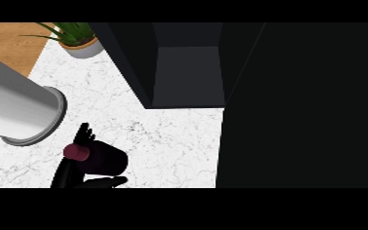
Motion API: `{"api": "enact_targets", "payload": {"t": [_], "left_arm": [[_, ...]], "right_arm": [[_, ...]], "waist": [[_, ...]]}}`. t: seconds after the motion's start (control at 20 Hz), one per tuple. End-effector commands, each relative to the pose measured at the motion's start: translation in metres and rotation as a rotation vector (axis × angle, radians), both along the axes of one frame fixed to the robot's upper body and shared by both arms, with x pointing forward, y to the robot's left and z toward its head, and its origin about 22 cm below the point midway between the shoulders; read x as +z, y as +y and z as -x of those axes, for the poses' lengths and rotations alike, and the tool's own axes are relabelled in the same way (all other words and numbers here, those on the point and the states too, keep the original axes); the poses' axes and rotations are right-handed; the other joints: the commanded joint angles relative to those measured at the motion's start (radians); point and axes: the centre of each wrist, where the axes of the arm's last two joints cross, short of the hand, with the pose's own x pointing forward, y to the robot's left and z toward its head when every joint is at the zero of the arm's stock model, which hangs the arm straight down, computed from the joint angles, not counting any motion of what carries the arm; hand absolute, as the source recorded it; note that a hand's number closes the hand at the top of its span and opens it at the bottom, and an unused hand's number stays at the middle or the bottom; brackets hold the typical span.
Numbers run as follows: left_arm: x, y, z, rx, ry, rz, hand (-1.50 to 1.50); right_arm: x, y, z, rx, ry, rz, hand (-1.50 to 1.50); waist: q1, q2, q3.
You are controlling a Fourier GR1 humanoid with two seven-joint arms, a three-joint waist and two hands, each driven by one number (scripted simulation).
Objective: Pick up the wine, place it into the cabinet and close the cabinet
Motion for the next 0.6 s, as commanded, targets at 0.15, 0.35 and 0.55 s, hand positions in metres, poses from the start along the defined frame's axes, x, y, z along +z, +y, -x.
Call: {"api": "enact_targets", "payload": {"t": [0.15, 0.35, 0.55], "left_arm": [[-0.019, -0.016, -0.011, 0.046, -0.026, 0.09, -1.5], [-0.028, -0.009, -0.001, 0.077, -0.033, 0.155, -1.5], [-0.04, -0.022, -0.009, 0.123, -0.063, 0.247, -1.5]], "right_arm": [[0.029, -0.012, 0.043, 0.035, -0.079, -0.044, -1.5], [0.036, -0.011, 0.042, 0.02, -0.075, -0.064, -1.5], [0.025, -0.008, 0.033, 0.008, -0.072, -0.047, -1.5]], "waist": [[0.004, 0.002, 0.0], [0.009, 0.002, -0.001], [0.005, 0.002, 0.0]]}}
